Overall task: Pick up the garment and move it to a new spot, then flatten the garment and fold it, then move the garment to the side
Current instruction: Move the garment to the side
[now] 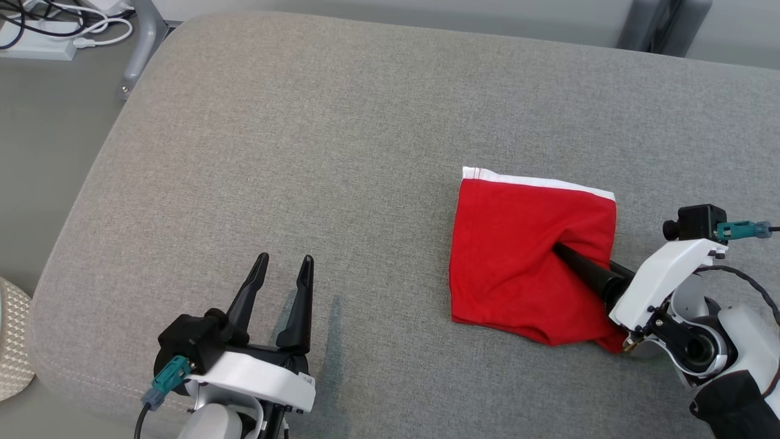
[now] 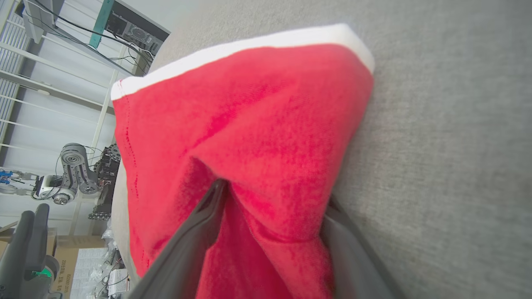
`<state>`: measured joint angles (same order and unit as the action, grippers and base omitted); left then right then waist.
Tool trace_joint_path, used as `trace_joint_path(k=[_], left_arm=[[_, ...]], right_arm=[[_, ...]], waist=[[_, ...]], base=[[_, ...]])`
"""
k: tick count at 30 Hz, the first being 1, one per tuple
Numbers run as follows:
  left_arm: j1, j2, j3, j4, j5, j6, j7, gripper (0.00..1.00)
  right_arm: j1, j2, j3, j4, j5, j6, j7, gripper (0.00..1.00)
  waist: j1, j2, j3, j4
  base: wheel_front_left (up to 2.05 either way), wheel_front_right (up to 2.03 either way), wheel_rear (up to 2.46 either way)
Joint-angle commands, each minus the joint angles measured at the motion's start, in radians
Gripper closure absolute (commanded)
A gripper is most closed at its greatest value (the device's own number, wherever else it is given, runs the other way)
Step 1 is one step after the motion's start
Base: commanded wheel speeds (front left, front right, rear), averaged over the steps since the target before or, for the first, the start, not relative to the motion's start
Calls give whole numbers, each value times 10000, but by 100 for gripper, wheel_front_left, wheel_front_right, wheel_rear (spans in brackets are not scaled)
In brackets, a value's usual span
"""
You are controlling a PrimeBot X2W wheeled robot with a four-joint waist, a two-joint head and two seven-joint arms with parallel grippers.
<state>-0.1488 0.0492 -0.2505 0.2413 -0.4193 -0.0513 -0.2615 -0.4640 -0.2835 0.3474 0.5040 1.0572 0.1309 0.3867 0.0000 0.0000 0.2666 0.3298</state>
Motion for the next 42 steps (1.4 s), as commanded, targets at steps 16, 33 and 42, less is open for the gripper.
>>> trace_joint_path(k=[16, 33, 42], left_arm=[[-69, 39, 81, -29, 141, 47, -39, 0], [-601, 40, 181, -550, 516, -190, -38, 0], [-1576, 44, -10, -732, 1067, -541, -38, 0]], right_arm=[[-443, -829, 1348, -295, -451, -6, -1552, 100], [-1726, -3535, 2145, -2201, -1278, -6, -1187, 100], [-2430, -5151, 1255, -3236, -1573, -6, -552, 100]], waist=[[0, 0, -239, -491], [0, 0, 293, -2796], [0, 0, 1573, -3917]], base=[[0, 0, 0], [0, 0, 0], [0, 0, 0]])
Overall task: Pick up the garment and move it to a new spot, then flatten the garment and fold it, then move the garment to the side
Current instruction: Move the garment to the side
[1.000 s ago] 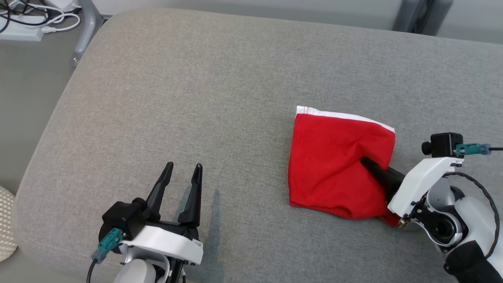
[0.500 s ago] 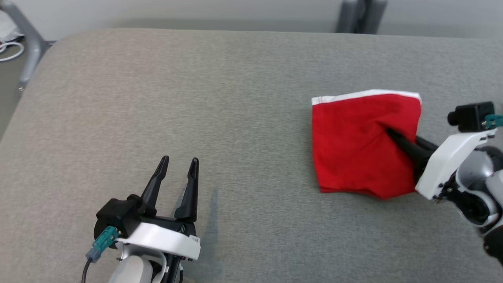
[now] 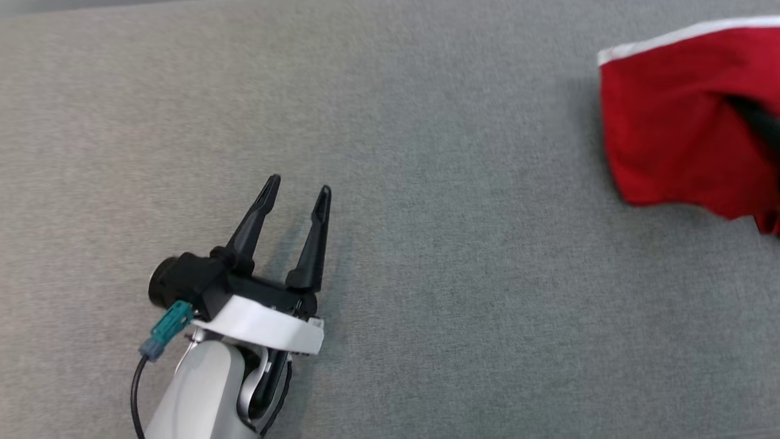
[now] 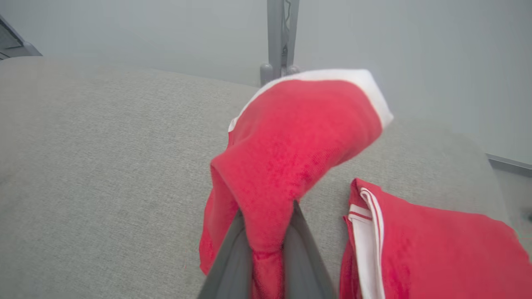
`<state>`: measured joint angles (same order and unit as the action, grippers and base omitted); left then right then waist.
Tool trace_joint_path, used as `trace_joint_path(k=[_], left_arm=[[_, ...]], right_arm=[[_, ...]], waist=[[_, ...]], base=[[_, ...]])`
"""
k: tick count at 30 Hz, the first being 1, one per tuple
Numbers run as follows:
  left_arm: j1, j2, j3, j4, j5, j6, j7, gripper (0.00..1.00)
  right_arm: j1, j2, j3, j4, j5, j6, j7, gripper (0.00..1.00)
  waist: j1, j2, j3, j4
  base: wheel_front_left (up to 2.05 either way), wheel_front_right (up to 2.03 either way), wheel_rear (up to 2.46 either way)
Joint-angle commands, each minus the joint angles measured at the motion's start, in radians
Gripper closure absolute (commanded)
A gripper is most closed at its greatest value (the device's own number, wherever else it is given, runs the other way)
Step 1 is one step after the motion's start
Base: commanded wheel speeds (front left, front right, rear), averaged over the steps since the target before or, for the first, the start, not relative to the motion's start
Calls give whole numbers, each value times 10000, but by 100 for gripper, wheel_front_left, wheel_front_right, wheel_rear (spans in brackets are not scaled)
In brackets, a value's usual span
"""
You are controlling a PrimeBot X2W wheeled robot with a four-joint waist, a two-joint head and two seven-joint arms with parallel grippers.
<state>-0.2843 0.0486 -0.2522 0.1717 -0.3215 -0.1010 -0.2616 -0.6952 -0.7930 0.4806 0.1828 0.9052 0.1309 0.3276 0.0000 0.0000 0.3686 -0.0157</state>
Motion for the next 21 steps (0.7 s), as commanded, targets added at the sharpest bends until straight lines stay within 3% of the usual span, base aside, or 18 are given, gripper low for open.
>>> trace_joint_path(k=[1, 12, 21], left_arm=[[-355, 46, -35, -50, 138, -85, -38, 0], [-1534, 48, -680, -102, 698, -302, -36, 0], [-1819, 170, -1202, -51, 644, -316, -1, 0]], right_arm=[[-179, -213, -216, -74, -82, -6, 72, 100], [-216, -1833, -1171, -537, -806, -8, 604, 100], [10, -2948, -1440, -173, -1933, -8, 603, 100]], waist=[[0, 0, 723, -529], [0, 0, 2146, -1009], [0, 0, 2699, -885]], base=[[0, 0, 0], [0, 0, 0], [0, 0, 0]])
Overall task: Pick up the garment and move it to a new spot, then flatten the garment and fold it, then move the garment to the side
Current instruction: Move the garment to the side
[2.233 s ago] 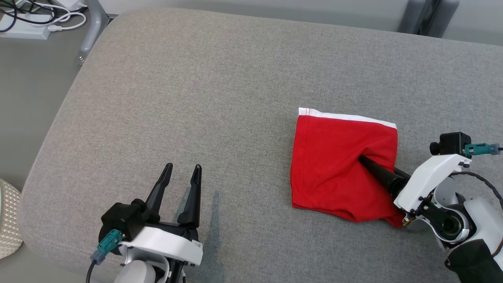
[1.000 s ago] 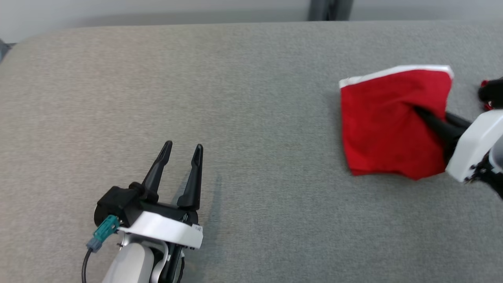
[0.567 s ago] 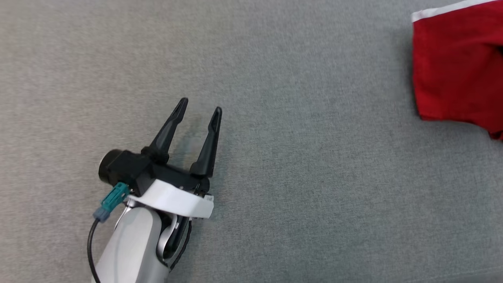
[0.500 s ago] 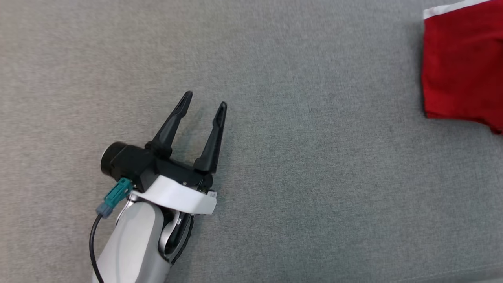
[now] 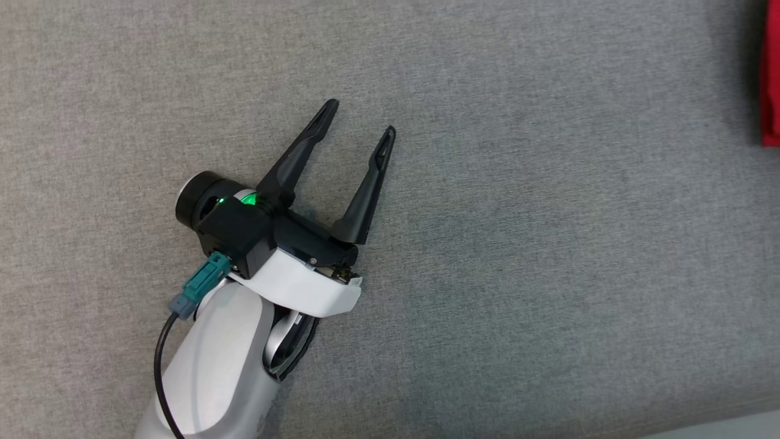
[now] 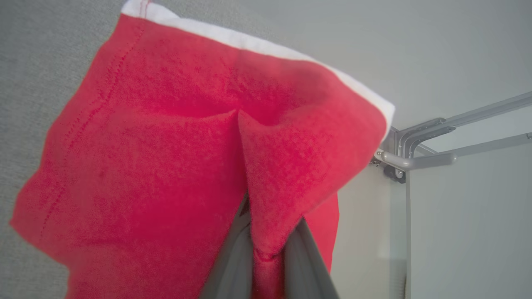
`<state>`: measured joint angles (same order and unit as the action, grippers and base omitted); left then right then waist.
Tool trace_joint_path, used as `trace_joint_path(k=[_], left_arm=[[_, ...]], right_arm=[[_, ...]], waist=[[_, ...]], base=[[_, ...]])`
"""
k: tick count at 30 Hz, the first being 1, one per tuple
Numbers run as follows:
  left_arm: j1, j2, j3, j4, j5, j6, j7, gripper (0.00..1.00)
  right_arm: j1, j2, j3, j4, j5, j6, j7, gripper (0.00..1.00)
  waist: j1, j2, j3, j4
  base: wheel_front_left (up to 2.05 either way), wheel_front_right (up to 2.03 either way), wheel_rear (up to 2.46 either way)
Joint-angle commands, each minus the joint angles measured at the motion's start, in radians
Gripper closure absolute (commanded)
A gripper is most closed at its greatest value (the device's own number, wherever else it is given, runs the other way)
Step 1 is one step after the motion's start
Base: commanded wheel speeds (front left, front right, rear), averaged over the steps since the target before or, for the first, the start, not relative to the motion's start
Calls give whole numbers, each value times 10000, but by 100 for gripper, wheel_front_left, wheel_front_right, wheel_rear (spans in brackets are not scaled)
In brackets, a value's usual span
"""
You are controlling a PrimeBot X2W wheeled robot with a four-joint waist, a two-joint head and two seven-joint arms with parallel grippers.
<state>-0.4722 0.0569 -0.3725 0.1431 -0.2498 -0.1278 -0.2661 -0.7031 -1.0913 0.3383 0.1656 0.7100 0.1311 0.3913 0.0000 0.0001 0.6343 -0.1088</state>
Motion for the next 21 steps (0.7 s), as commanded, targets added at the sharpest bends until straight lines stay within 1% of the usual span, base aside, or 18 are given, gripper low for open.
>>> trace_joint_path(k=[1, 7, 13, 15, 21], left_arm=[[39, 115, -20, 248, -96, -36, 45, 0], [-59, 229, -6, 319, -207, -11, 66, 0], [-20, 287, 36, 432, -283, 19, 96, 0], [14, 294, 61, 456, -291, 20, 102, 0], [9, 297, 80, 518, -330, 21, 104, 0]], right_arm=[[120, -106, 14, 29, -163, -9, -15, 100], [243, -752, 267, 176, -1109, -9, -73, 100], [250, -1088, 326, 406, -1980, -9, -104, 100], [274, -1314, 415, 435, -2356, -11, -67, 100], [93, -1511, 465, 622, -3123, -11, -191, 100]], waist=[[0, -1, 96, 97], [0, -1, 443, 485], [0, -1, 666, 784], [0, -1, 703, 829], [0, -1, 770, 913]], base=[[0, 0, 0], [0, 0, 0], [0, 0, 0], [0, 0, 0], [0, 0, 0]])
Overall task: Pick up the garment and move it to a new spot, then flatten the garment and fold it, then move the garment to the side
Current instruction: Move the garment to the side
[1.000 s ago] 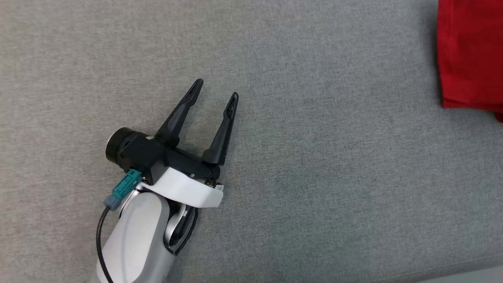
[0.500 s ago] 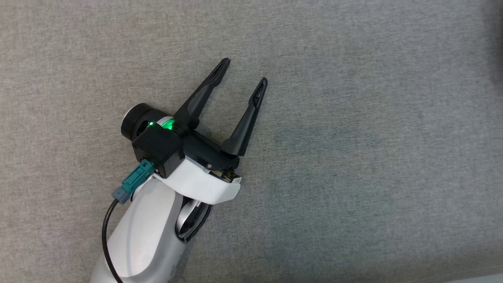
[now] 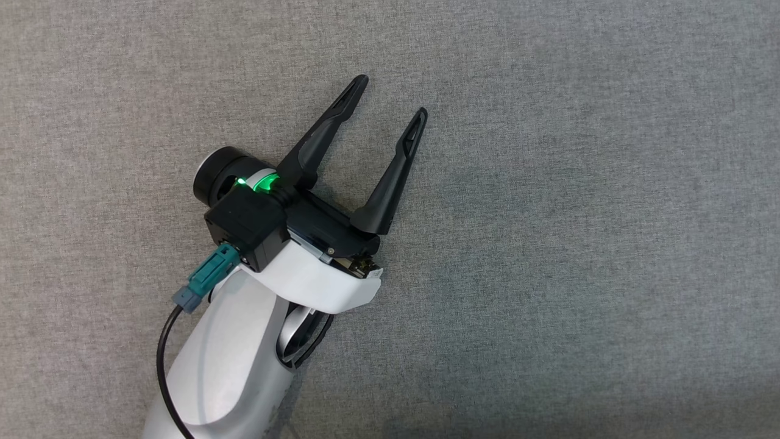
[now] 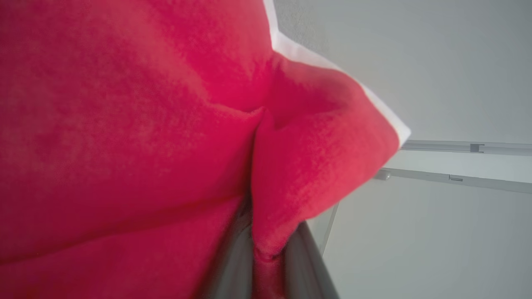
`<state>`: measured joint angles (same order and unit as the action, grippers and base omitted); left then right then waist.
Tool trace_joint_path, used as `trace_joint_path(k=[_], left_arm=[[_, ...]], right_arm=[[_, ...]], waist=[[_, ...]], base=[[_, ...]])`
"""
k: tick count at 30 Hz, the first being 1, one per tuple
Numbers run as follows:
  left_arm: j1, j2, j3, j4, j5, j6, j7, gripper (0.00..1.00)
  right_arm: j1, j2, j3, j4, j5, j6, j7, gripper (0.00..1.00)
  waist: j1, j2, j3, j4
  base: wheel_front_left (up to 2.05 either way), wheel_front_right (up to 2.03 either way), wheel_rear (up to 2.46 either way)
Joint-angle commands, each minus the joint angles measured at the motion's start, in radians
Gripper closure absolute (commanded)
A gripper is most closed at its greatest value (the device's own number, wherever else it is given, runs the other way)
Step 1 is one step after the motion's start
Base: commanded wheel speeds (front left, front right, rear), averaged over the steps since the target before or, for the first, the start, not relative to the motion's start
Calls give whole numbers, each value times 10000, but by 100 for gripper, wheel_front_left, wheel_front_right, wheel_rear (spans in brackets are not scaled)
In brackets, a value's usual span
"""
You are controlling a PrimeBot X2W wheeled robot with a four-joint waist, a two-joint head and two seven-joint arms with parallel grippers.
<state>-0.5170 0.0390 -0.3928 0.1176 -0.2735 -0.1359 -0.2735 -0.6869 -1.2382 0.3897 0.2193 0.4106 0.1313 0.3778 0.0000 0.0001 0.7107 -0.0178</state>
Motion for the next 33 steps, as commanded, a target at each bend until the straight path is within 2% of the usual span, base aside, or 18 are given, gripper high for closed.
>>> trace_joint_path(k=[1, 3, 4, 5, 14, 21, 26, 33], left_arm=[[454, 471, 293, 774, -93, 102, 178, 0], [437, 462, 285, 786, -85, 102, 179, 0], [426, 457, 274, 799, -79, 101, 179, 0], [419, 454, 291, 826, -76, 101, 179, 0], [578, 297, 317, 764, -136, 87, 148, 0], [774, 180, 491, 660, -187, 67, 105, 0], [1225, 150, 912, 666, -238, 63, 99, 0], [2022, 144, 1842, 634, -315, 156, 98, 0]], right_arm=[[-107, -10, -54, 113, -195, -13, -58, 100], [-190, 120, -146, 264, -268, -13, 37, 100], [-266, 234, -231, 311, -390, -13, 29, 91], [-324, 477, -455, 594, -542, -13, 235, 0], [-319, 915, -1128, 973, -1359, -13, 946, 0], [-533, 1397, -1127, 563, -1599, -13, 355, 0], [-833, 2532, -1020, 282, -1636, -13, -681, 0], [-738, 4831, -975, 287, -1464, -13, -2156, 0]], waist=[[0, -1, 13, 3], [0, -1, 28, 11], [0, -1, 30, 14], [0, -1, 5, 3], [0, -1, -646, 5], [0, -1, -1504, 61], [0, -1, -2444, 86], [0, -1, -3787, 130]], base=[[0, 0, 0], [0, 0, 0], [0, 0, 0], [0, 0, 0], [0, 0, 0], [0, 0, 0], [0, 0, 0], [0, 0, 0]])
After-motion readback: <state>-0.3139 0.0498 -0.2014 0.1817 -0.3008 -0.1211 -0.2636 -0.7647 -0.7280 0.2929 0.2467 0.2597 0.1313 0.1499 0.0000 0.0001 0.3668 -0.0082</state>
